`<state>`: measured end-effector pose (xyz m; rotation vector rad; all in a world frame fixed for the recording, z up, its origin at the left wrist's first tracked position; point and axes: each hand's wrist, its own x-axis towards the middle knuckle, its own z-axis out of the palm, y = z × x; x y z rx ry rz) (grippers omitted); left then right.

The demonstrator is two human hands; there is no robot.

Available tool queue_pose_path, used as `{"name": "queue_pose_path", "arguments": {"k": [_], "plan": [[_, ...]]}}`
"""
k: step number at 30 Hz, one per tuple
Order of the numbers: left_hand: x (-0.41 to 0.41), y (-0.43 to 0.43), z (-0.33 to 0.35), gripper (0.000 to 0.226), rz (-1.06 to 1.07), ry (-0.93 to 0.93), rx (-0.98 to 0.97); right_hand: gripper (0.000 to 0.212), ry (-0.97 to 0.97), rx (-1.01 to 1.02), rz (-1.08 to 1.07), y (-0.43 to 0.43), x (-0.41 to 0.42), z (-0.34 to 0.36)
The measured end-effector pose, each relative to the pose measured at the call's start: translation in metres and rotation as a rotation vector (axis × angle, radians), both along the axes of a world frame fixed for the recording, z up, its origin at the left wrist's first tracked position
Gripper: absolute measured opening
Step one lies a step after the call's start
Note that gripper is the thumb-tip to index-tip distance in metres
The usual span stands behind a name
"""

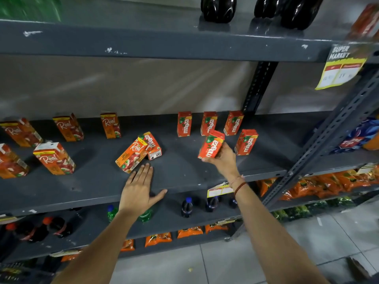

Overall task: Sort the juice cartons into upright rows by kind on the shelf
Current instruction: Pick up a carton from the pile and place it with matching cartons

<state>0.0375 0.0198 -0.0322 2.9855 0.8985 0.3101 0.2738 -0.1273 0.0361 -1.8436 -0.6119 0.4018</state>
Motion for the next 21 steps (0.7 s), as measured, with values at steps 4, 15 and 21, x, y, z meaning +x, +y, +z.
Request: {"name": "queue_pose_path", "arguments": {"k": [4, 15, 21], "plan": [[0.000, -0.001, -0.001, 0.089, 0.004, -0.020, 0.009, 0.066, -0.086, -0.162, 0.029, -0.006, 0.043, 0.001], [-0.001, -0.004, 0.005, 0.092, 0.027, 0.025, 0.009, 0.067, -0.053, -0.285, 0.068, -0.005, 0.063, -0.019], [-0.001, -0.006, 0.007, 0.093, 0.035, 0.020, -0.015, 0.027, -0.296, -0.234, -0.463, -0.007, -0.007, -0.003]]}}
